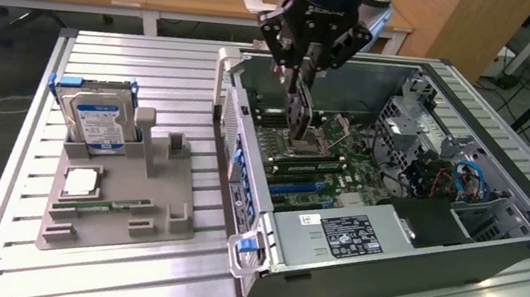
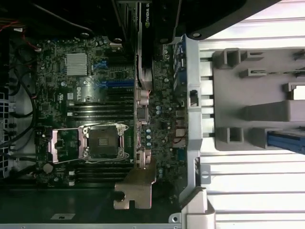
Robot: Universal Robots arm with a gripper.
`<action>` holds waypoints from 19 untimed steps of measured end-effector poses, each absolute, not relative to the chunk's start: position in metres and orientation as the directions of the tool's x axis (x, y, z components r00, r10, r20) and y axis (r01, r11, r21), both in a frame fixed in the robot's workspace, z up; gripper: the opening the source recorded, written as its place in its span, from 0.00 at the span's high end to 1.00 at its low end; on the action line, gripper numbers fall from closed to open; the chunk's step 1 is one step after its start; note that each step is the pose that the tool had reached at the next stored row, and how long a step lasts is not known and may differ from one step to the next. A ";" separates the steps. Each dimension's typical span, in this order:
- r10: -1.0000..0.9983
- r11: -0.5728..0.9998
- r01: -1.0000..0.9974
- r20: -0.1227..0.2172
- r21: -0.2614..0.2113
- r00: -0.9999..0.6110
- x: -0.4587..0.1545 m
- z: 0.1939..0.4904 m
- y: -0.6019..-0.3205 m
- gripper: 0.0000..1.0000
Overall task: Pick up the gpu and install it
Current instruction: 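Pick up the gpu and move the gpu toward the slot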
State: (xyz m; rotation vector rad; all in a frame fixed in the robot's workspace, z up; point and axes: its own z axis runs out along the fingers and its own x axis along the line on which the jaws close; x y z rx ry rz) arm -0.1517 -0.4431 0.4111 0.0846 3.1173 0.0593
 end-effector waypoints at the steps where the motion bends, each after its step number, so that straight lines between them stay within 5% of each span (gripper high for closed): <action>1: 0.054 0.998 0.054 -0.021 0.039 -0.998 -0.147 0.411 -0.443 0.74; 19: 0.054 0.998 0.054 -0.021 0.039 -0.998 -0.065 0.411 -0.443 0.74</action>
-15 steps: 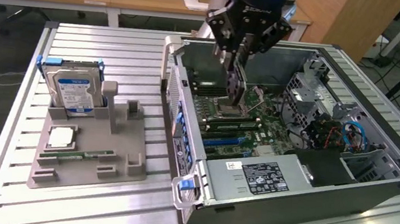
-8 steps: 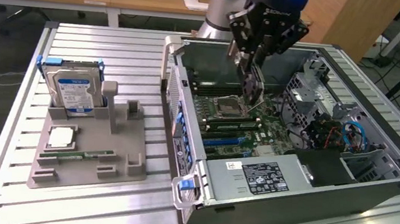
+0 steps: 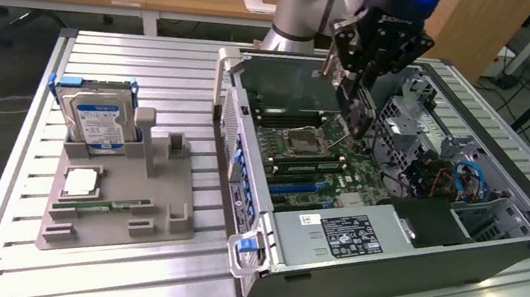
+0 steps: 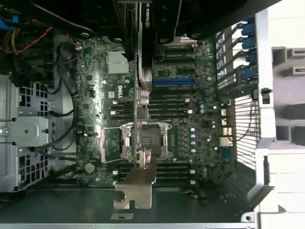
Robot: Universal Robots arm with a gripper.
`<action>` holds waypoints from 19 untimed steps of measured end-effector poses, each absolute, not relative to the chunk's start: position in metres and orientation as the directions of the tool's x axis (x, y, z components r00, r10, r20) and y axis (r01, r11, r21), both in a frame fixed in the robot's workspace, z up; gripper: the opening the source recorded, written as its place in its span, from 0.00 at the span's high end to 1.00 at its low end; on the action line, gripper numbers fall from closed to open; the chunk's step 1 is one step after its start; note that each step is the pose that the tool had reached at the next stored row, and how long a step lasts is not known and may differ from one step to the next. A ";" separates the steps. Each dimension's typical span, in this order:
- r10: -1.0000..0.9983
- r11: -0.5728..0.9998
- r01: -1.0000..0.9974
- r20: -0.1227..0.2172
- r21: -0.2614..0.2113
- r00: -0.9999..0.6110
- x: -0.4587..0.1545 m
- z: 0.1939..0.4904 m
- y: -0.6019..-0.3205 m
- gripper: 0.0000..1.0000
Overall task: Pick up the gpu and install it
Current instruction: 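Pick up the gpu and move the gpu toward the slot, then insert the gpu into the slot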
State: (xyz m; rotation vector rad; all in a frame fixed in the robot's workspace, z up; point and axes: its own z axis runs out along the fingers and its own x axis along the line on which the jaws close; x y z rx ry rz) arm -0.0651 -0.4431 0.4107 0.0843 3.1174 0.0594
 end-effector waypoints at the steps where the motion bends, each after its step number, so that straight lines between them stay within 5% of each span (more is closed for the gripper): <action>1: 0.055 0.998 0.054 -0.021 0.039 -0.998 -0.061 0.411 -0.443 0.74; 19: 0.054 0.998 0.053 -0.021 0.039 -0.998 -0.039 0.411 -0.443 0.74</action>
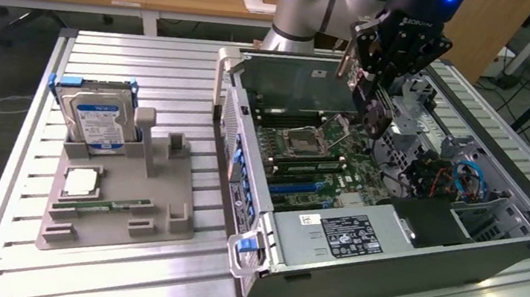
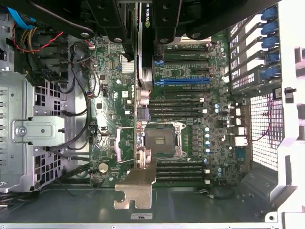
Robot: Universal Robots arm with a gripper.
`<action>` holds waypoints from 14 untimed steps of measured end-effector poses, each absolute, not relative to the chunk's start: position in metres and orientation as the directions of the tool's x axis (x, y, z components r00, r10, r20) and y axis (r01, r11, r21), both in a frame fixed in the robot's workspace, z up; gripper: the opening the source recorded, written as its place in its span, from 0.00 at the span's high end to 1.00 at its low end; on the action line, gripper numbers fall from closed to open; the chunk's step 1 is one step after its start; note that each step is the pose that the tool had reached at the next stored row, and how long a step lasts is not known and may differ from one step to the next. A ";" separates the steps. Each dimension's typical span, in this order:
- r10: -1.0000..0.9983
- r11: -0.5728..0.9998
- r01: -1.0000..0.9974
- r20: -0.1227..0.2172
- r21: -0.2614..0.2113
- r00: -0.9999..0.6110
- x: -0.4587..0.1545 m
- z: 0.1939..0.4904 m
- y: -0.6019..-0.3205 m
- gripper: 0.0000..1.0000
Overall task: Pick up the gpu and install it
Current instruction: 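Insert the gpu into the slot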
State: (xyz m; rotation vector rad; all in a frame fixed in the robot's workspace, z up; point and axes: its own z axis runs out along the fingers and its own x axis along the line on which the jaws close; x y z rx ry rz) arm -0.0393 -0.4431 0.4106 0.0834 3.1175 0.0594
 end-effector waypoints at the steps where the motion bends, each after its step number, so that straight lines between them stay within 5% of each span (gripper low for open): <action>1: 0.054 0.998 0.053 -0.021 0.039 -0.998 -0.039 0.411 -0.443 0.74; 14: 0.049 0.998 0.048 -0.021 0.039 -0.999 -0.039 0.411 -0.443 0.74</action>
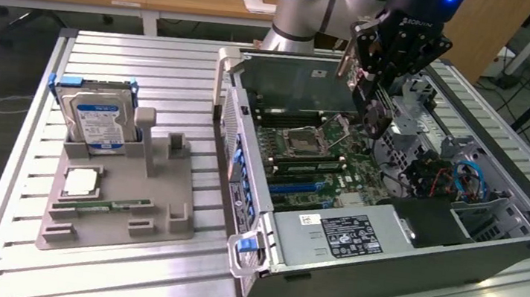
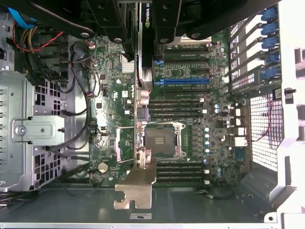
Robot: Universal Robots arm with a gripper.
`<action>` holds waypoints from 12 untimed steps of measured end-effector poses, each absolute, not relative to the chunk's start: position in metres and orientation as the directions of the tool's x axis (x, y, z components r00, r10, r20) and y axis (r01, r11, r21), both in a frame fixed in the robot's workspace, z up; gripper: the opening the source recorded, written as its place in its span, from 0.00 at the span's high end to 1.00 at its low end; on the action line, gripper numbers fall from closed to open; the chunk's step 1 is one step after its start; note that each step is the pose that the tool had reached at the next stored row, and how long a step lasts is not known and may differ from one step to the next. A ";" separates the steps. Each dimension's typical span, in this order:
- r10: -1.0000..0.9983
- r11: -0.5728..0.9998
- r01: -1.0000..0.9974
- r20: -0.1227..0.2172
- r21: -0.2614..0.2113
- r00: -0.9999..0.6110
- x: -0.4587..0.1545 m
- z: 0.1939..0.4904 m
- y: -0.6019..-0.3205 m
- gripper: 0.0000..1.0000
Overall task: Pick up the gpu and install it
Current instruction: 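Insert the gpu into the slot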
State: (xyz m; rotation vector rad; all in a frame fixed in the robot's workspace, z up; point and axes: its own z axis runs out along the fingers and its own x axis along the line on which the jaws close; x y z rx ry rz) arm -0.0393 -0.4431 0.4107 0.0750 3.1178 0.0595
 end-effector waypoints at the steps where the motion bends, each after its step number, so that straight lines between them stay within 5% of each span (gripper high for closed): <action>1: 0.048 0.998 0.047 -0.021 0.039 -0.999 -0.039 0.411 -0.443 0.74; 12: 0.035 0.999 0.034 -0.021 0.039 -0.999 -0.039 0.411 -0.443 0.74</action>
